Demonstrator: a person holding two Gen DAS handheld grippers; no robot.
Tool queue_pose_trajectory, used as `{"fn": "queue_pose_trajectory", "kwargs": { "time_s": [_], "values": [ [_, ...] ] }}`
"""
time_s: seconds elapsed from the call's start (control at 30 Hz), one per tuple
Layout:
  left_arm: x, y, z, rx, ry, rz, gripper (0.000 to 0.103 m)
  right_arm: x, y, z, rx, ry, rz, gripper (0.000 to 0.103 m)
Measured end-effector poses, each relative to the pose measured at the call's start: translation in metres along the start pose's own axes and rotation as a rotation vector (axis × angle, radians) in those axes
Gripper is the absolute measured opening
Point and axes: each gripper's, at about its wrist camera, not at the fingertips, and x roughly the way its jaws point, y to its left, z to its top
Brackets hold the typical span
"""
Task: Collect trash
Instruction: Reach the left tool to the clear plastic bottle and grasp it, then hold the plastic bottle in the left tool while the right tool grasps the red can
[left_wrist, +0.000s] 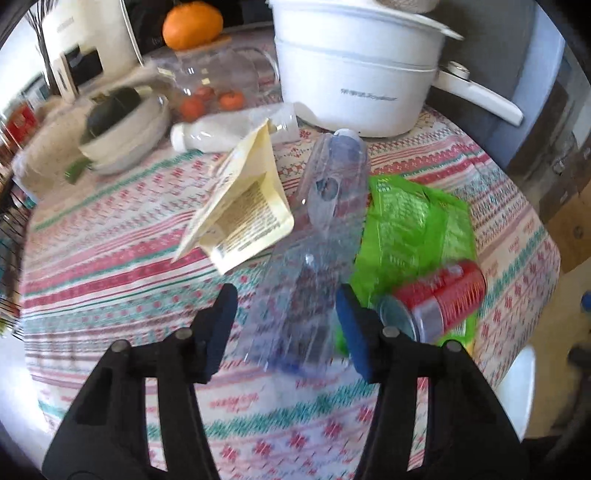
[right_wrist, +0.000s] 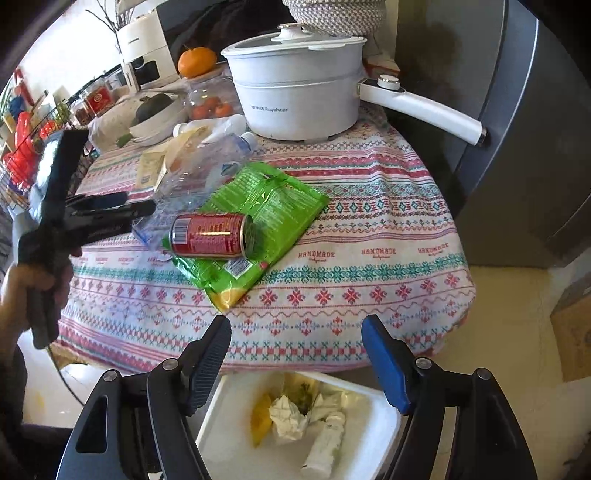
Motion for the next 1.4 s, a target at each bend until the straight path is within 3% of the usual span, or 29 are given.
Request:
{"fn": "queue_pose_trajectory", "kwargs": {
  "time_s": [0.23, 0.5, 0.73, 0.93, 1.07, 1.17, 1.4],
  "values": [
    [0.018, -0.008, 0.012, -0.006, 0.068, -0.029, 0.059, 0.013, 0.0, 0.003, 0.005, 0.025, -0.008, 0.075],
    [-0.001, 0.004, -0.018, -0.038, 0.104, -0.033, 0.056, 0.014, 0.005, 0.002, -0.003, 0.029, -0.006, 0.074],
    [-0.016, 0.007, -0.047, -0.002, 0.224, 0.047, 0.056, 0.012, 0.019, 0.011, -0.072, 0.002, 0.033, 0.075],
    [-0.001, 0.003, -0.028, 0.021, 0.174, 0.013, 0.058, 0.023, 0.031, 0.027, -0.125, -0.019, 0.078, 0.075],
    [0.013, 0.007, -0.025, -0.033, 0.173, -0.027, 0.064, 0.031, 0.039, 0.034, -0.167, -0.027, 0.097, 0.075],
    [0.006, 0.012, -0.035, -0.073, 0.145, -0.066, 0.06, 0.037, 0.048, 0.041, -0.23, -0.042, 0.096, 0.075],
    [-0.038, 0.026, -0.061, -0.104, 0.064, -0.066, 0.058, 0.048, 0.072, 0.053, -0.407, -0.061, 0.071, 0.075]
  ]
}}
